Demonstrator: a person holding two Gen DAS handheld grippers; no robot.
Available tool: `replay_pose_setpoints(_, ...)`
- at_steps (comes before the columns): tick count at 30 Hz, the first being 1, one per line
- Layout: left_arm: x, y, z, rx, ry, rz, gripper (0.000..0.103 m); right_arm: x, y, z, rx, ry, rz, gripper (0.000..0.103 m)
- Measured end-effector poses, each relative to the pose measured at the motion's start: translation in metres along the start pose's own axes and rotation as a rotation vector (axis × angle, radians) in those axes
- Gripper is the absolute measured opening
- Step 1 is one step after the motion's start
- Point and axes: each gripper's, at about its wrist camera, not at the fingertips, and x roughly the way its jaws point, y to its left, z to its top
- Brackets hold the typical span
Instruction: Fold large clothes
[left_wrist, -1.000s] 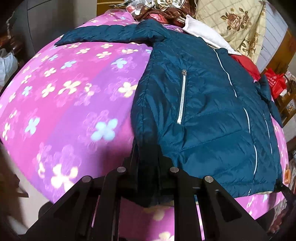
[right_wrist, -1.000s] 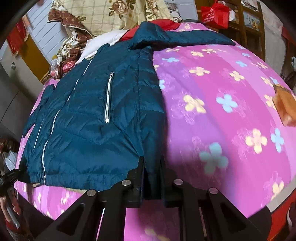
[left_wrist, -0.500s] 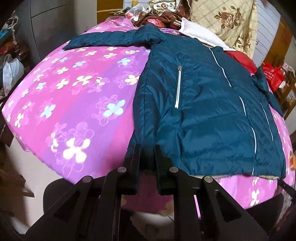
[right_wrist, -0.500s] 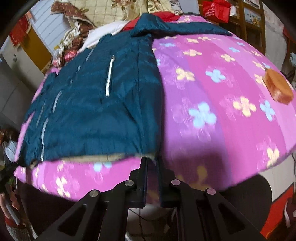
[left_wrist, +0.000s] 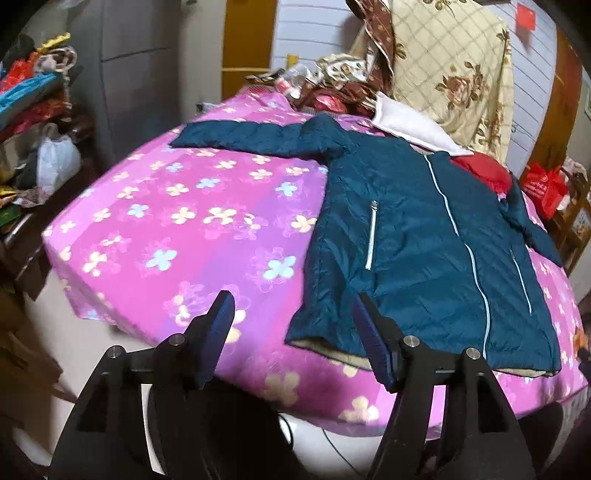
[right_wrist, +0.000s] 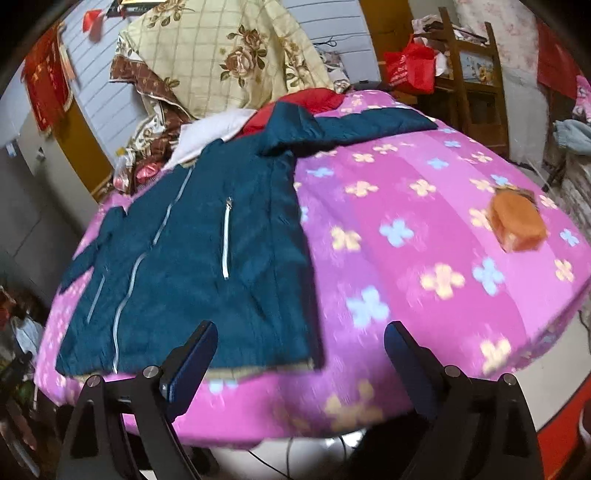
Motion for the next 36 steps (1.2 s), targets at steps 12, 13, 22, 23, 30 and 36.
replay_pose_setpoints(12, 0.108, -0.009, 0.033, -0.025, 0.185, -0.116, 0.066, 0.077, 0.012, 0.027, -0.026, 0.07, -0.007, 0.07)
replay_pose_setpoints(13, 0.114, -0.013, 0.032, -0.019, 0.201, -0.115, 0.066, 0.081, 0.015, 0.026, -0.032, 0.08, 0.001, 0.066)
replay_pose_setpoints(22, 0.118, -0.041, 0.017, 0.083, 0.253, -0.071, 0.009, 0.09, 0.026, 0.014, -0.07, 0.153, -0.01, 0.011)
replay_pose_setpoints(23, 0.113, -0.04, 0.016, 0.082, 0.252, -0.068, 0.009, 0.085, 0.026, 0.011, -0.084, 0.158, -0.011, 0.01)
replay_pose_setpoints(30, 0.086, -0.03, -0.006, 0.103, 0.231, -0.054, 0.009, 0.061, 0.015, -0.014, -0.089, 0.191, 0.013, 0.009)
replay_pose_setpoints(36, 0.052, -0.006, -0.014, 0.07, 0.18, -0.066, 0.01, 0.034, 0.015, -0.029, -0.143, 0.171, -0.02, 0.009)
